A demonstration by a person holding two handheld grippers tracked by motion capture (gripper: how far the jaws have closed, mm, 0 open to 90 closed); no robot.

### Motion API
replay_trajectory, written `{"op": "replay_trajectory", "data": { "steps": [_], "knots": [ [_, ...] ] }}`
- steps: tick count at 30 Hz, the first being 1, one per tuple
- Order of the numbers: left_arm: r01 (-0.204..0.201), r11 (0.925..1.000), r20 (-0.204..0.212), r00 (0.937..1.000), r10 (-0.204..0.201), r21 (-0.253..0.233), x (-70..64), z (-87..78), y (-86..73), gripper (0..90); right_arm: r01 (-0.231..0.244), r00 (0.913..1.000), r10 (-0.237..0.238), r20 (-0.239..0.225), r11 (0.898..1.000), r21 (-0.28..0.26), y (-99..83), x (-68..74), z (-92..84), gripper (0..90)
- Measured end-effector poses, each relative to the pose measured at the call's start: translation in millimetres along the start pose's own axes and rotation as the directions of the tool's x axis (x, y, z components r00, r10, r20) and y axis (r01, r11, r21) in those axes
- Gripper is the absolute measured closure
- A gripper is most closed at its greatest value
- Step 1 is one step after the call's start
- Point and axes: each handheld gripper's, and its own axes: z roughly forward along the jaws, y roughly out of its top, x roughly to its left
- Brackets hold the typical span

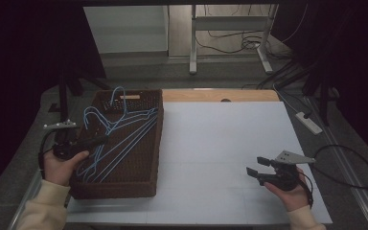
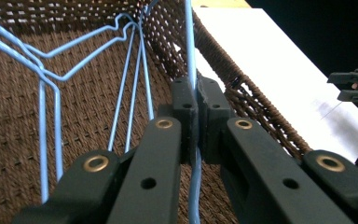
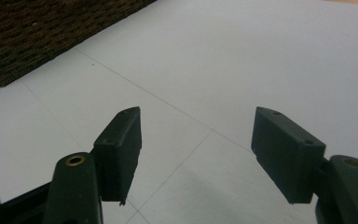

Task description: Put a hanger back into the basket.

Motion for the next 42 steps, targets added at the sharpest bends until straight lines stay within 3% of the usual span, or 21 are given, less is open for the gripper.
{"op": "replay_trajectory", "data": {
  "steps": [4,7,8,12,16,17,19,21,26,28,29,30,31,33,35,37,39,42],
  "knots": [
    [0.014,0.9999,-0.002,0.9999,-0.014,0.008,4.2,4.2,-2.0,86.5,0.0,1.0,0.0,0.0,1.0,0.0,-0.1,0.0,-0.1,34.1],
    [0.02,0.9992,-0.033,0.9993,-0.019,0.035,7.7,4.0,-3.6,86.4,-0.002,1.0,0.002,0.0,1.0,0.001,-0.1,-0.2,-0.2,34.0],
    [0.021,0.9972,-0.071,0.9974,-0.015,0.072,9.7,5.2,-4.8,86.4,-0.001,1.0,0.001,0.0,1.0,0.002,-0.1,-0.1,-0.1,34.0],
    [0.031,0.9943,-0.098,0.995,-0.021,0.102,12.0,6.0,-3.7,86.4,0.003,1.0,-0.003,-0.002,1.0,0.005,0.0,0.1,0.9,33.9],
    [0.014,0.9863,-0.162,0.9867,0.013,0.165,10.9,10.1,-1.7,86.2,0.003,1.0,-0.003,-0.003,1.0,0.007,0.1,0.2,1.2,33.8],
    [0.014,0.9805,-0.181,0.9832,0.022,0.196,11.5,12.3,-0.9,86.2,0.002,1.0,-0.002,-0.004,1.0,0.01,0.0,-0.1,1.5,33.8],
    [0.015,0.9775,-0.189,0.9816,0.025,0.21,11.9,13.5,-0.5,86.0,0.0,1.0,0.0,-0.004,1.0,0.009,-0.1,-0.2,1.8,33.8],
    [0.016,0.966,-0.226,0.9731,0.044,0.258,12.9,17.7,0.8,85.9,0.002,1.0,-0.002,-0.006,1.0,0.013,-0.3,0.0,2.1,33.8],
    [0.02,0.9583,-0.256,0.9651,0.056,0.285,14.1,22.0,1.1,84.7,0.003,1.0,-0.003,-0.007,1.0,0.009,0.1,0.1,1.1,33.8],
    [0.005,0.961,-0.282,0.9564,0.077,0.276,15.1,24.5,1.1,77.1,0.003,1.0,-0.003,-0.006,1.0,0.01,-0.1,-0.1,1.2,33.7],
    [-0.011,0.9594,-0.3,0.9489,0.099,0.282,15.2,25.8,0.9,72.5,0.004,1.0,-0.004,-0.006,1.0,0.01,-0.2,-0.1,1.2,33.7],
    [-0.011,0.9594,-0.3,0.9489,0.099,0.282,15.2,25.8,0.9,67.1,0.004,1.0,-0.004,-0.006,1.0,0.009,-0.2,0.0,1.2,33.7],
    [-0.05,0.9578,-0.326,0.934,0.145,0.283,14.1,27.6,0.1,61.8,0.005,1.0,-0.005,-0.007,1.0,0.009,-0.2,0.1,1.0,33.7],
    [-0.064,0.9585,-0.32,0.9346,0.156,0.278,13.2,27.6,-0.1,56.8,0.005,1.0,-0.005,-0.007,1.0,0.008,-0.1,0.2,0.7,33.7],
    [-0.108,0.9671,-0.304,0.9361,0.177,0.23,8.7,23.8,-0.1,46.3,0.002,1.0,-0.002,-0.007,1.0,0.005,-0.3,0.1,0.5,33.7],
    [-0.121,0.9694,-0.292,0.9391,0.182,0.214,6.7,21.6,0.1,44.4,0.002,1.0,-0.002,-0.007,1.0,0.006,-0.3,0.0,0.5,33.7],
    [-0.153,0.9753,-0.265,0.9449,0.191,0.159,0.1,14.3,0.6,41.4,0.002,1.0,-0.002,-0.007,1.0,0.006,-0.3,-0.1,0.5,33.7],
    [-0.19,0.9759,-0.245,0.9461,0.211,0.108,-8.3,5.3,0.0,38.3,0.005,1.0,-0.005,-0.006,1.0,0.005,-0.1,0.1,0.3,33.7]
  ]
}}
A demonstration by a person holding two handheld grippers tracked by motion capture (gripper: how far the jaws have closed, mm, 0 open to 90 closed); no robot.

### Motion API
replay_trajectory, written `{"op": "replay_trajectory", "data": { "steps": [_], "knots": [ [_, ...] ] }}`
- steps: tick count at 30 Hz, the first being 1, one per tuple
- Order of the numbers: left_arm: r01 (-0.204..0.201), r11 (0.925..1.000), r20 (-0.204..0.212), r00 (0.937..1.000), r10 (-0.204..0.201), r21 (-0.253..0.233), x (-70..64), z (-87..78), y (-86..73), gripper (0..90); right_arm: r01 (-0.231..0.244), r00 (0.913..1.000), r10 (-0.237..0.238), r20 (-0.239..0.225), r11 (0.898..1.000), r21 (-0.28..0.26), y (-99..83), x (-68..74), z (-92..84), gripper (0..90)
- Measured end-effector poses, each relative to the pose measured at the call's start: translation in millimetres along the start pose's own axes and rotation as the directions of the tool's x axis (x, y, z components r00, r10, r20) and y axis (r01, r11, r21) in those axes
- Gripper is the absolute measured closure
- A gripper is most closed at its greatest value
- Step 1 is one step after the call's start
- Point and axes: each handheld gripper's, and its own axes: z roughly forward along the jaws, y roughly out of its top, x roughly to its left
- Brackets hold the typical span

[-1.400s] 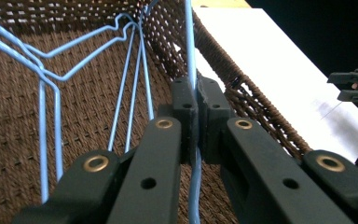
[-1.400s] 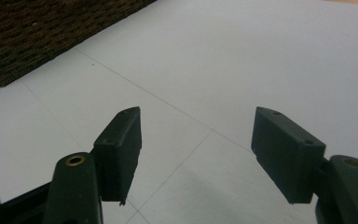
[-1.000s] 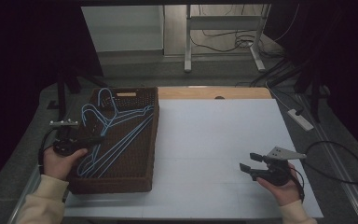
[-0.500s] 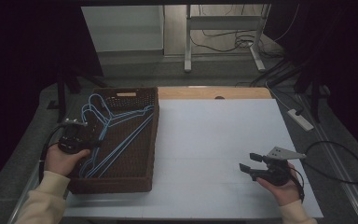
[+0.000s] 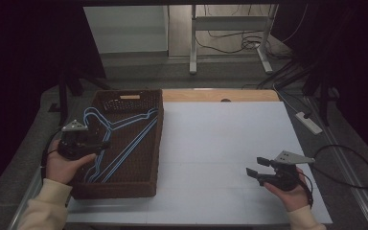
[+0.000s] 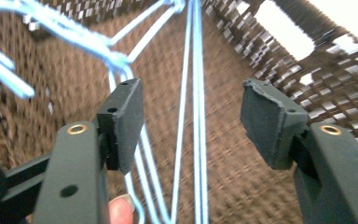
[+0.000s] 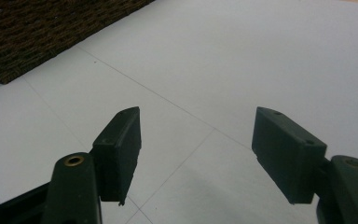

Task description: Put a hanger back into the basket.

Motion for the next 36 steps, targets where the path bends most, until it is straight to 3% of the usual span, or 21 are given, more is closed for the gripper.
{"op": "replay_trajectory", "data": {
  "steps": [3,7,11,17,18,23,26,36],
  "knots": [
    [-0.043,0.9976,0.013,0.999,0.044,-0.053,-8.3,-12.3,-1.7,37.0,-0.001,1.0,0.001,0.0,1.0,-0.002,0.0,0.1,-0.2,33.7],
    [-0.069,0.9921,0.033,0.9968,0.073,-0.104,-19.0,-28.0,-7.1,34.8,0.0,1.0,0.0,0.001,1.0,-0.002,0.2,0.3,-0.7,33.7],
    [-0.09,0.9864,0.032,0.995,0.095,-0.137,-32.2,-38.5,-13.4,31.8,-0.001,1.0,0.001,0.001,1.0,-0.002,0.3,0.3,-1.1,33.7],
    [-0.126,0.9756,0.072,0.9874,0.141,-0.18,-60.2,-46.5,-20.9,31.3,0.001,1.0,-0.001,0.003,1.0,-0.004,0.7,0.7,-1.3,33.6],
    [-0.133,0.9723,0.09,0.9842,0.153,-0.192,-70.7,-44.8,-22.2,31.1,0.001,1.0,-0.001,0.003,1.0,-0.005,0.9,0.9,-1.3,33.6],
    [-0.132,0.9689,0.122,0.9795,0.16,-0.209,-87.4,-35.3,-25.2,31.1,0.003,1.0,-0.003,0.002,1.0,-0.007,1.3,1.8,-2.2,33.6],
    [-0.127,0.9681,0.141,0.9769,0.16,-0.216,-98.7,-21.5,-27.0,31.1,0.001,1.0,-0.001,0.001,1.0,-0.014,1.4,1.8,-3.8,33.6],
    [-0.138,0.9681,0.17,0.9699,0.175,-0.209,-112.1,2.1,-29.6,31.3,0.017,0.9998,-0.018,-0.011,0.999,-0.031,3.4,7.1,-8.2,33.5]
  ]
}}
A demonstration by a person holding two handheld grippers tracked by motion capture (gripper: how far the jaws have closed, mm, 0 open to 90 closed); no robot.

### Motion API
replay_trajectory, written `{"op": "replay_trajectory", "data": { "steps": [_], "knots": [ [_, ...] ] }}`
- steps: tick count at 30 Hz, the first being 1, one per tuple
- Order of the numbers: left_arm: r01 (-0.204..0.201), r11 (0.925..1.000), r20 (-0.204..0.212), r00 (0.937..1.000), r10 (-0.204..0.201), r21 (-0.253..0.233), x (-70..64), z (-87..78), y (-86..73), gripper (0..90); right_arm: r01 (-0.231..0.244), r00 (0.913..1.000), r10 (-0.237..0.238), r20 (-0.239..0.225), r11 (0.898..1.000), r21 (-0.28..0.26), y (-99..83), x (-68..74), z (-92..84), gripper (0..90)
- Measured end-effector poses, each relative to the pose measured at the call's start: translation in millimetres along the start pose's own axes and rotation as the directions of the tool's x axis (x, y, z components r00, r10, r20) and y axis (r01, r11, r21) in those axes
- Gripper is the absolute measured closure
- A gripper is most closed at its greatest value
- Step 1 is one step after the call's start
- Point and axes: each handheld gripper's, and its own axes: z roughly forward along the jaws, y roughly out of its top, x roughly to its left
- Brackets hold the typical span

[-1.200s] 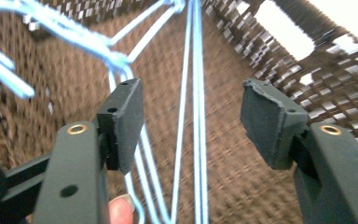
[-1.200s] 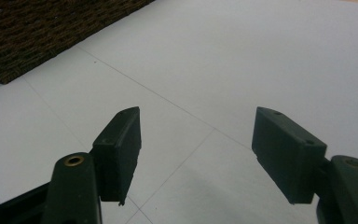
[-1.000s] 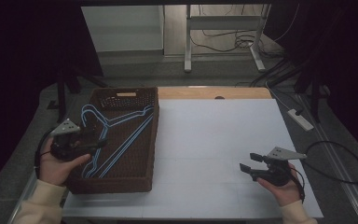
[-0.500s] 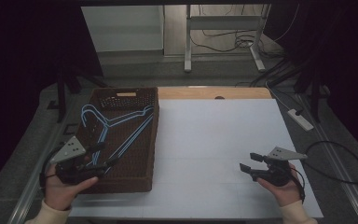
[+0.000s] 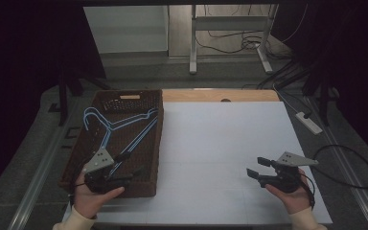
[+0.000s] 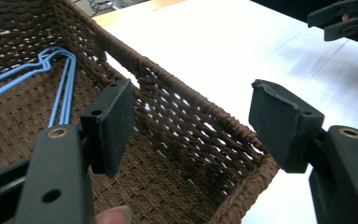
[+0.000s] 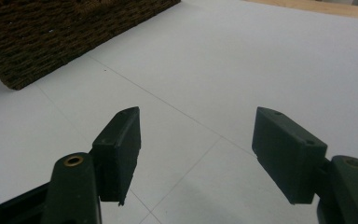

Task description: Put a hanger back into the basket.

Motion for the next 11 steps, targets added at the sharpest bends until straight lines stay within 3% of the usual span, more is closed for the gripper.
{"op": "replay_trajectory", "data": {
  "steps": [11],
  "knots": [
    [0.011,0.9999,0.0,0.9999,-0.011,0.0,1.1,3.5,-4.4,31.6,-0.002,1.0,0.002,0.0,1.0,0.003,-0.5,-0.1,1.3,33.5]
  ]
}}
